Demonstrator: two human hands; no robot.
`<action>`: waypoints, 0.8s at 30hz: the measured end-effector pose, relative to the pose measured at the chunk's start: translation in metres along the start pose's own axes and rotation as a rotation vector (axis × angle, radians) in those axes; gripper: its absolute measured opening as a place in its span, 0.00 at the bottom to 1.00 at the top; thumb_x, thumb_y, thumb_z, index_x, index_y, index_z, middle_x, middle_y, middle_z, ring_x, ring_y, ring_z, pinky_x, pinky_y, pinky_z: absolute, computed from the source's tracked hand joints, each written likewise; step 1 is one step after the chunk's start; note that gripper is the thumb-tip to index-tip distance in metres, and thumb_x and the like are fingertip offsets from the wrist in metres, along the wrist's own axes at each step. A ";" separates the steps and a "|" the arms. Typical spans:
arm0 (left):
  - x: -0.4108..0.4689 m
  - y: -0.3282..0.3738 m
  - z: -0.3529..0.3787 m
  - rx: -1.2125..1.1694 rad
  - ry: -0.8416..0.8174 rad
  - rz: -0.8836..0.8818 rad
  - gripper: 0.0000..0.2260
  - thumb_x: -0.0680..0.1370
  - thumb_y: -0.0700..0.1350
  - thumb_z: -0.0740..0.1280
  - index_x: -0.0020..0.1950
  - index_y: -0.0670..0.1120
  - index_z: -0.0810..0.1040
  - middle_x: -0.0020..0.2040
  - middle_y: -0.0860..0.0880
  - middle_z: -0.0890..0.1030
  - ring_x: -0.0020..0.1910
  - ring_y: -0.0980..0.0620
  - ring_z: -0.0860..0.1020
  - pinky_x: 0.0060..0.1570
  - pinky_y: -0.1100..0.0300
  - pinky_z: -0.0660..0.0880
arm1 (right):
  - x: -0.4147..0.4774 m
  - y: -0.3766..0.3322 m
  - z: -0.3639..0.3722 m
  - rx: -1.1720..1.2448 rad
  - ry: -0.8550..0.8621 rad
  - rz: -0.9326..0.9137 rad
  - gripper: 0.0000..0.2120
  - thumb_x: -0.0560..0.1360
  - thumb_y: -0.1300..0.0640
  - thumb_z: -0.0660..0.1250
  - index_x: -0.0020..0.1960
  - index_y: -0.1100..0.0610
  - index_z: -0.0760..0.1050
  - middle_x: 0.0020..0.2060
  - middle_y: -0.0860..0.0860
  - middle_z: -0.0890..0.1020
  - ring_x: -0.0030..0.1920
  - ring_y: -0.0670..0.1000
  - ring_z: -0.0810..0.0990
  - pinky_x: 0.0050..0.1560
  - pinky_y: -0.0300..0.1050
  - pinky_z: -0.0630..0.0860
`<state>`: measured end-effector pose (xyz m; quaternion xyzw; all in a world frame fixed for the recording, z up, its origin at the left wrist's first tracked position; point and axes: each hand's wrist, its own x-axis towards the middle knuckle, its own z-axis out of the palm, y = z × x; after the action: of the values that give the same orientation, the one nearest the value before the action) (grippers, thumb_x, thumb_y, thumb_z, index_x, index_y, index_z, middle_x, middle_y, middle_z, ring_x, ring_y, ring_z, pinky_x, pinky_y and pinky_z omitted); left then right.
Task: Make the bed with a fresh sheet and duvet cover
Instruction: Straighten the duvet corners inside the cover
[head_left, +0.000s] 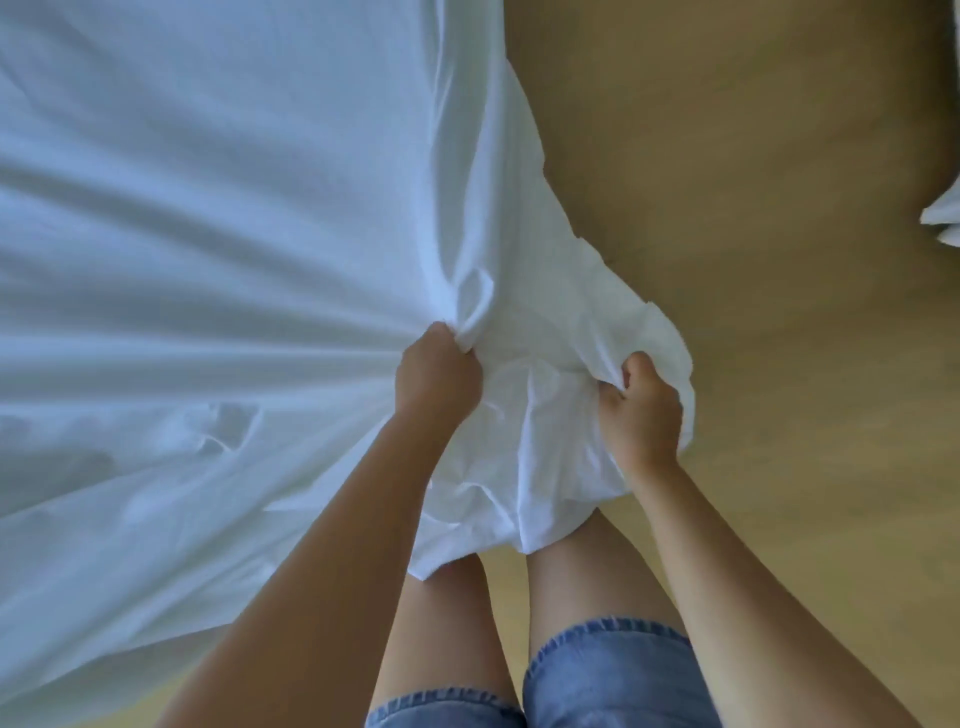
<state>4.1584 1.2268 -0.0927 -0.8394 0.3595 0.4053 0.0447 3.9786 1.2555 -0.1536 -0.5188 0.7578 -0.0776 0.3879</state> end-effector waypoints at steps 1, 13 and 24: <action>0.007 -0.005 0.007 -0.072 0.010 -0.037 0.05 0.78 0.40 0.58 0.51 0.41 0.71 0.52 0.40 0.78 0.54 0.40 0.75 0.45 0.58 0.64 | 0.008 0.002 0.015 -0.014 -0.103 0.048 0.12 0.73 0.60 0.66 0.37 0.54 0.63 0.31 0.48 0.68 0.35 0.54 0.72 0.36 0.46 0.64; 0.015 -0.006 -0.009 -0.403 0.007 -0.002 0.09 0.70 0.52 0.69 0.42 0.46 0.77 0.36 0.50 0.79 0.37 0.48 0.78 0.40 0.55 0.75 | 0.069 -0.005 0.011 0.102 -0.657 0.049 0.37 0.63 0.43 0.78 0.68 0.46 0.67 0.55 0.40 0.76 0.58 0.45 0.74 0.52 0.39 0.69; 0.020 -0.001 -0.026 -0.212 0.273 -0.049 0.10 0.74 0.51 0.69 0.38 0.47 0.76 0.35 0.48 0.78 0.46 0.41 0.80 0.41 0.54 0.72 | 0.071 0.040 -0.062 -0.015 -0.179 0.226 0.31 0.62 0.30 0.70 0.46 0.56 0.74 0.38 0.51 0.79 0.45 0.57 0.80 0.40 0.47 0.71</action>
<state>4.1838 1.2069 -0.0897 -0.8951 0.2971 0.3218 -0.0834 3.8966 1.1961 -0.1674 -0.4381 0.7742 0.0190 0.4565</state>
